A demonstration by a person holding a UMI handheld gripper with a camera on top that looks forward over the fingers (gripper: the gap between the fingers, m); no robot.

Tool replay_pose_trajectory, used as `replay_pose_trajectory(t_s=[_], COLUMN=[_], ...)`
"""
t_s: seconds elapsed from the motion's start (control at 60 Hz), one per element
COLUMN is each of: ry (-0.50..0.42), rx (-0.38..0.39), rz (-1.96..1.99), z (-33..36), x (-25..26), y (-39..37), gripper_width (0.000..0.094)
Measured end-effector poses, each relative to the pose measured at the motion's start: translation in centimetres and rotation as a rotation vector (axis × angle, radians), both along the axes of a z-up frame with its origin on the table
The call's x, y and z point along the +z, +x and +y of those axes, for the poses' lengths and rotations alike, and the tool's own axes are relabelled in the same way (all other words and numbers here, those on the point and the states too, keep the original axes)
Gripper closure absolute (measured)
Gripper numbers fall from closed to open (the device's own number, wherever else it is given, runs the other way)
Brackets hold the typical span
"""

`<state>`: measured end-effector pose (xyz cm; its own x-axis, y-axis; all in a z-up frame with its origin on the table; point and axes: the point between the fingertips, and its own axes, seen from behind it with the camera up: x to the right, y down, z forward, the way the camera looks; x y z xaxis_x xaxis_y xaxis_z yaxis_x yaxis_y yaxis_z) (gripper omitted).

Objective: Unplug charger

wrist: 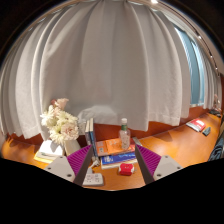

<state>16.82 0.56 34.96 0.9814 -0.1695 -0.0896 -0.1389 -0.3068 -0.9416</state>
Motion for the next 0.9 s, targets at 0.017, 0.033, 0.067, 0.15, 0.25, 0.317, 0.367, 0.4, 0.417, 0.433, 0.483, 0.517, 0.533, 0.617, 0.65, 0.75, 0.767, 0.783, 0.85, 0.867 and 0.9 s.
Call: replay_pose_trajectory(t_s=[0.017,0.033,0.067,0.15,0.25,0.317,0.367,0.4,0.417,0.433,0.483,0.517,0.533,0.617,0.65,0.75,0.767,0.783,0.85,0.867,0.9], ry=[0.007,0.012,0.012,0.007,-0.024,-0.058,-0.084,-0.092,-0.100,-0.104,-0.110,-0.107,-0.105,-0.098,-0.101,-0.102,-0.101,-0.101,-0.101,-0.101,-0.107], rx=[0.008,0.016,0.030,0.078,0.125,0.163,0.193,0.210,0.218,0.225,0.239,0.243,0.247,0.263,0.268,0.269,0.269,0.267,0.265,0.265,0.261], rz=[-0.003,-0.006,-0.008,-0.014,-0.030,-0.018,0.008,0.018,0.020,0.020,0.019,0.018,0.017,0.018,0.018,0.021,0.021,0.020,0.014,0.012,0.006], z=[-0.5,-0.9,-1.8,-3.8,-6.2,-7.9,-8.8,-9.4,-9.8,-10.0,-10.4,-10.6,-10.8,-11.2,-11.2,-11.2,-11.2,-11.2,-11.2,-11.2,-11.1], x=[0.4,0.8,1.1,0.9,-1.2,-3.4,-4.5,-5.6,-5.7,-5.9,-6.1,-6.1,-6.1,-5.8,-5.7,-5.7,-5.6,-5.6,-5.6,-5.7,-5.8], y=[-0.7,-1.4,-2.9,-7.1,-11.7,-15.0,-17.3,-18.5,-19.1,-19.5,-20.6,-21.0,-21.4,-22.4,-22.6,-23.2,-23.2,-23.1,-23.1,-23.1,-23.0], gripper_width=[0.0081,0.0082,0.0083,0.0085,0.0082,0.0083,0.0079,0.0074,0.0070,0.0069,0.0068,0.0067,0.0068,0.0067,0.0068,0.0070,0.0070,0.0071,0.0074,0.0075,0.0076])
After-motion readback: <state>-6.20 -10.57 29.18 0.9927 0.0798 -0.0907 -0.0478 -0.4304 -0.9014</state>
